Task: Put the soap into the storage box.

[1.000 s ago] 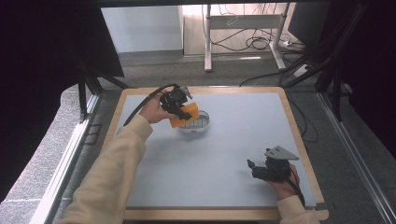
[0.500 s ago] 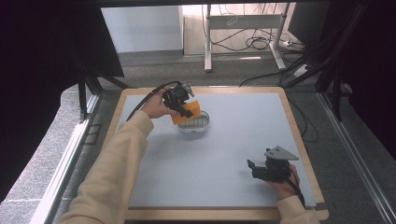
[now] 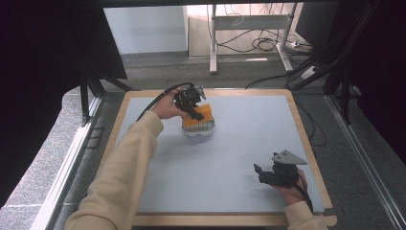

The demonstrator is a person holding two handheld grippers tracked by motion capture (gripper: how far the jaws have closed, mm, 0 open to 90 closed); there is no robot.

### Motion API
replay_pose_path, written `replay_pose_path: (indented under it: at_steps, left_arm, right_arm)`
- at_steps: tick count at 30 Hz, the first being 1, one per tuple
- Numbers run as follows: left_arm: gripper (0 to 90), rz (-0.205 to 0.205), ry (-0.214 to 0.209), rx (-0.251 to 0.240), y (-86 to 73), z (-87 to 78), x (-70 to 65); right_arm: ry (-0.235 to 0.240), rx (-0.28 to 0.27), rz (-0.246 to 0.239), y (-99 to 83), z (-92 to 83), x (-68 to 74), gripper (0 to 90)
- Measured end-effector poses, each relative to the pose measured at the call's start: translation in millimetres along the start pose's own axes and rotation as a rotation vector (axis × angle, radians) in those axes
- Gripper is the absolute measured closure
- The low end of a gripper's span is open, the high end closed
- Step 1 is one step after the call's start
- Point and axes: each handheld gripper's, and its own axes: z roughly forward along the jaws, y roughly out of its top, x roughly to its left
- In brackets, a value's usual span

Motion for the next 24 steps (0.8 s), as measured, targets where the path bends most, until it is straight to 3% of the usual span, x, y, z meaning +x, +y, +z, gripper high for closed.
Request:
replay_pose_path:
  at_steps: [13, 24]
  left_arm:
    - [61.7, 0.048, -0.046, 0.023, -0.4, 17.7, 4.8]
    - [61.7, 0.057, -0.05, 0.053, -5.1, 27.5, 6.4]
  right_arm:
    - [-0.009, 0.002, -0.003, -1.8, -1.2, -0.7, 14.6]
    - [-0.013, 0.004, -0.004, -1.8, -0.9, -0.9, 14.6]
